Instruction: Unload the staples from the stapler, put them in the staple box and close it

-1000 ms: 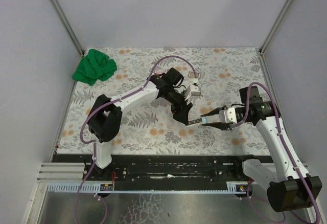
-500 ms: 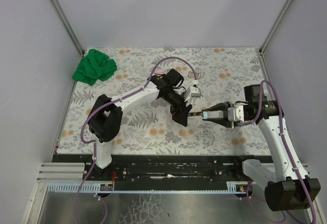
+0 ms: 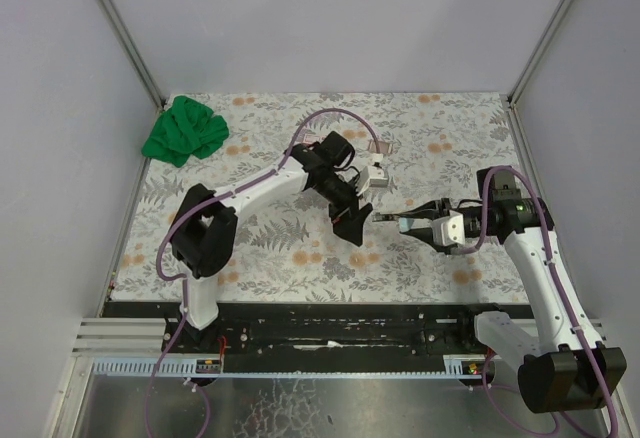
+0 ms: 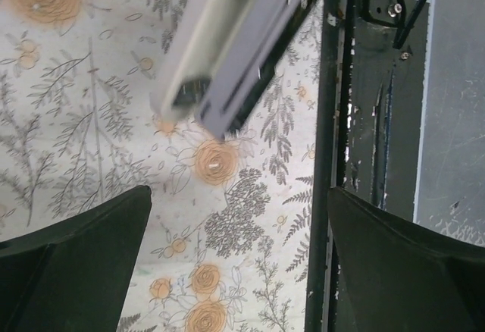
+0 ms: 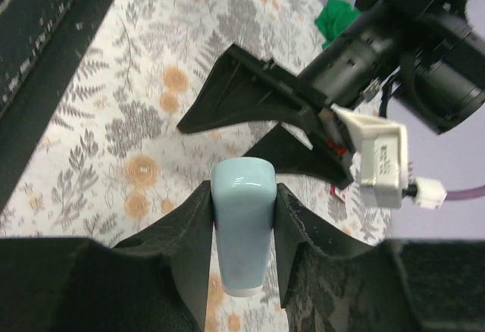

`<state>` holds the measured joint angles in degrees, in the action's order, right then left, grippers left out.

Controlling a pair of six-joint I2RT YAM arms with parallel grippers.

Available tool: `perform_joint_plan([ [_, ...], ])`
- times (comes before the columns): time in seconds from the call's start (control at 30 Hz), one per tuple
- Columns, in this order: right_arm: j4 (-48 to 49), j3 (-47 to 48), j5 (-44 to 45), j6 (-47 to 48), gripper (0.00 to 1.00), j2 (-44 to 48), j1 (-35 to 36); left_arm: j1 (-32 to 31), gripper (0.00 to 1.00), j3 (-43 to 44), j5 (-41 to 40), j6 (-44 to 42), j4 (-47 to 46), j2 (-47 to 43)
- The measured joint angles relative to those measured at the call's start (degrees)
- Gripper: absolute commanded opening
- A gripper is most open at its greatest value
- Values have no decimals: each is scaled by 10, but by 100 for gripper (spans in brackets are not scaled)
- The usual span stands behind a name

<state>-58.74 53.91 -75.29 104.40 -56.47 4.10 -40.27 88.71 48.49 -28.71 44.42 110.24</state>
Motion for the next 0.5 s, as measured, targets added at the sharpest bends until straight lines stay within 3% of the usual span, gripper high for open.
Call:
perform_joint_plan([
  [0.5, 12, 33, 212, 37, 0, -12, 0, 59, 100, 0, -87, 19, -2, -9],
])
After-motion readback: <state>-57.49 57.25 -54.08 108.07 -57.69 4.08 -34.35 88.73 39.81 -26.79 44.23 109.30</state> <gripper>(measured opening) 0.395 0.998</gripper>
